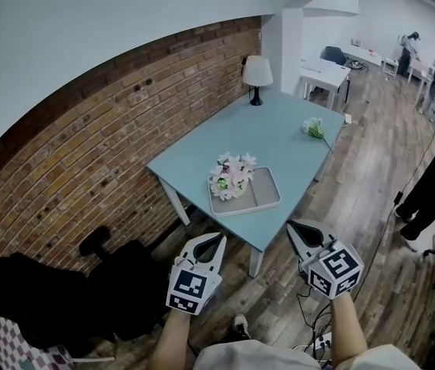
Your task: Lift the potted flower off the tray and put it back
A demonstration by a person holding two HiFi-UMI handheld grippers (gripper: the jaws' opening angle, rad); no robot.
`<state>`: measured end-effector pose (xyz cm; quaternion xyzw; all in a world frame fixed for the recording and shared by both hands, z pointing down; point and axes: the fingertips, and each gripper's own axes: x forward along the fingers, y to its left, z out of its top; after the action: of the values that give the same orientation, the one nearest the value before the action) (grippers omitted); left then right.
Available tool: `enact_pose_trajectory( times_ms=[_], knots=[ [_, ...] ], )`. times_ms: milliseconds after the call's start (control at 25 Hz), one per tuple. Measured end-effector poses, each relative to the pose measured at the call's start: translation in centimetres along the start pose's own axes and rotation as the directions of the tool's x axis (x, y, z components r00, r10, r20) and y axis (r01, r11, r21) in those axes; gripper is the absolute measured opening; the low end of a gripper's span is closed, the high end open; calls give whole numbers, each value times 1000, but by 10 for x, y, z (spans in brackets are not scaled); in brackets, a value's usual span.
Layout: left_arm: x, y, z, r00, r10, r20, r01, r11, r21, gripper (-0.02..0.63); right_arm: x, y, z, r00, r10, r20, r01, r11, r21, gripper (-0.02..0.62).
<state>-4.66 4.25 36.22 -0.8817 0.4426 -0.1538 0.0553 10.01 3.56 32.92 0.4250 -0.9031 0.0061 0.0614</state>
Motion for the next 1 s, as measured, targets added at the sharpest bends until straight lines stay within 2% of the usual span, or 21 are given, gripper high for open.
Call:
enact_pose_trajectory(
  times_ms=[400,680,880,1000],
  knots=[
    [55,66,-25,1000,13,-13,-14,999,-51,28,76,-33,-20,998,-26,-61,26,1000,-14,11],
    [83,106,-48,998,39,-42,-42,995,-88,38,111,-57,-22,998,-63,-19,63,998,4,16],
    [103,119,-63,999,11,-51,-16,995,-101,83,133,-74,-40,997,-57,-55,58,998,12,86],
    [116,121,-72,998,-25,-61,18,993,-119,120,146,-82,-55,996,-37,-80,40,998,41,102]
  ],
)
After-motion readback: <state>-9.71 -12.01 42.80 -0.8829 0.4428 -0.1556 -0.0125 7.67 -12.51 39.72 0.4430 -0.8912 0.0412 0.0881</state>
